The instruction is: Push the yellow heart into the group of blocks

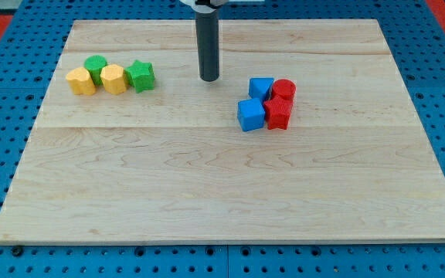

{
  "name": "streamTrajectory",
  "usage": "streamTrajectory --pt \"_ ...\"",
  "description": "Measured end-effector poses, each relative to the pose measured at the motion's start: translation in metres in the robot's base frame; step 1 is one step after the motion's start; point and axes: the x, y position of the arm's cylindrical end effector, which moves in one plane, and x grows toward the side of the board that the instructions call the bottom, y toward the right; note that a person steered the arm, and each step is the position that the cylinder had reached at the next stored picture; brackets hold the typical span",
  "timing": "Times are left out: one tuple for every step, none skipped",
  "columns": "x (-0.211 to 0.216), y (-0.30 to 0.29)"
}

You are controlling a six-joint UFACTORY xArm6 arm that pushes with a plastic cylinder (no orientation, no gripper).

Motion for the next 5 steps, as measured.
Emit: streamTrajectory --pt "0.012 -0.024" --pt "0.061 -0.065" --pt "0.072 -0.154" --pt "0.063 -0.268" --pt "0.051 -0.276"
